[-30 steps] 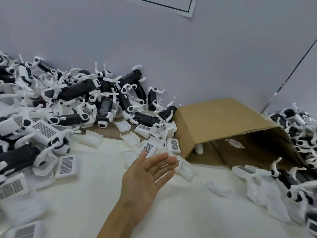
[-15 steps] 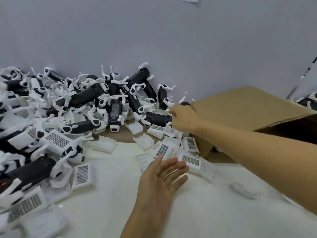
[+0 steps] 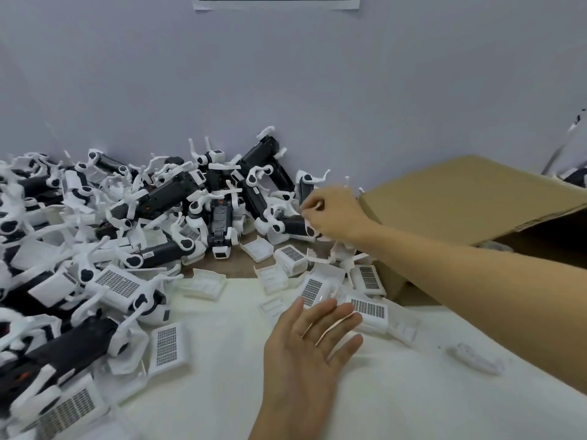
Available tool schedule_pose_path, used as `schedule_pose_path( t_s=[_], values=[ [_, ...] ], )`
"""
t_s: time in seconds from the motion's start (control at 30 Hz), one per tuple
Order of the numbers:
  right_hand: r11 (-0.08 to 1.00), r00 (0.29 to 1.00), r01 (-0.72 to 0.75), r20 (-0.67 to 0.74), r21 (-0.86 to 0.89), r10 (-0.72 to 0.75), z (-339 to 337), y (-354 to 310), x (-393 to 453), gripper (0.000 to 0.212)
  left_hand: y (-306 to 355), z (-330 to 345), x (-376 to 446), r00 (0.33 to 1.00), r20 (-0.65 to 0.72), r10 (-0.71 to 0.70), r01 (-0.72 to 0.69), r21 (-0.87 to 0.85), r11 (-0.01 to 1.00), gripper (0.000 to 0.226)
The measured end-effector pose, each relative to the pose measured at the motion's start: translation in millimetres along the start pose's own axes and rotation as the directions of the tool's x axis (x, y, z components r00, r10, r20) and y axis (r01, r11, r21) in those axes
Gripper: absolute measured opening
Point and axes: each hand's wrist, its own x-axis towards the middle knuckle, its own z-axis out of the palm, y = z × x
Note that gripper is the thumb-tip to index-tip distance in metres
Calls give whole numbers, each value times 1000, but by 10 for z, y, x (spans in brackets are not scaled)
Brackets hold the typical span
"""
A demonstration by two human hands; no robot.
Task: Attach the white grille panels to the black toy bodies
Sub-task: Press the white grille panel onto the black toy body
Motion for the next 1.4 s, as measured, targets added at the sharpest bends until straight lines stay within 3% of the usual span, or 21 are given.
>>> schedule_pose_path(
  t_s=[0.07, 0.13, 0.17, 0.23, 0.3, 0.4, 0.47, 0.5, 0.57, 0.63, 0.73, 0.8, 0.9, 1.0, 1.13, 1.23, 1.33, 1.4],
  values=[
    [888, 989, -121, -21, 443, 145, -245, -177, -137, 8, 15, -10, -15, 1000, 7, 15, -15, -22, 1000, 58],
    [584, 964, -252, 146, 772, 223, -469, -285, -428, 8, 27, -23, -9, 999, -2, 40, -40, -33, 999, 60],
    [416, 943, -317, 235, 852, 238, -550, -295, -616, 9, 23, -19, -6, 998, 5, 59, -59, -18, 998, 64],
    [132, 885, -425, 381, 895, 267, -631, -243, -997, 12, -13, 36, -10, 995, 40, 95, -97, 48, 994, 72],
    [-76, 824, -482, 480, 873, 302, -581, -160, -1413, 15, -65, 118, -34, 988, 100, 119, -131, 119, 984, 74],
    [-212, 723, -511, 550, 833, 419, -386, -19, -1878, 39, -122, 167, -53, 966, 213, 144, -179, 154, 972, 58],
    [-112, 711, -480, 460, 870, 532, -278, 51, -2126, 26, -148, 134, -55, 963, 216, 159, -205, 208, 956, 49],
    [34, 737, -469, 370, 882, 566, -238, 75, -2231, 15, -166, 127, -65, 961, 225, 161, -217, 249, 944, 41],
    [376, 828, -393, 145, 839, 542, -189, 168, -2396, 32, -202, 145, -90, 961, 215, 174, -240, 333, 912, 36],
    [587, 915, -248, -13, 771, 404, -194, 211, -2512, 43, -244, 160, -105, 964, 160, 213, -259, 365, 894, 45],
    [753, 977, -106, -73, 649, 201, -231, 185, -2589, 45, -305, 174, -136, 959, 93, 268, -284, 374, 883, 55],
    [804, 974, -122, -84, 582, 209, -224, 168, -2615, 45, -371, 188, -166, 952, 57, 301, -299, 380, 875, 56],
    [863, 954, -167, -144, 476, 264, -172, 174, -2662, 63, -434, 210, -193, 959, 47, 279, -274, 396, 876, 62],
    [887, 959, -124, -175, 445, 222, -217, 191, -2653, 47, -424, 206, -212, 963, 63, 263, -265, 422, 867, 66],
    [917, 966, -47, -215, 397, 142, -296, 215, -2617, 48, -384, 243, -262, 940, 167, 298, -341, 412, 845, 53],
    [881, 971, -97, -150, 464, 186, -276, 250, -2639, 55, -374, 251, -295, 926, 195, 324, -378, 518, 768, 43],
    [900, 976, -48, -172, 433, 135, -298, 292, -2636, 54, -354, 247, -334, 901, 249, 355, -433, 571, 698, 41],
    [884, 976, -51, -163, 465, 142, -309, 294, -2619, 65, -363, 264, -365, 836, 325, 442, -543, 605, 582, 38]
  ],
)
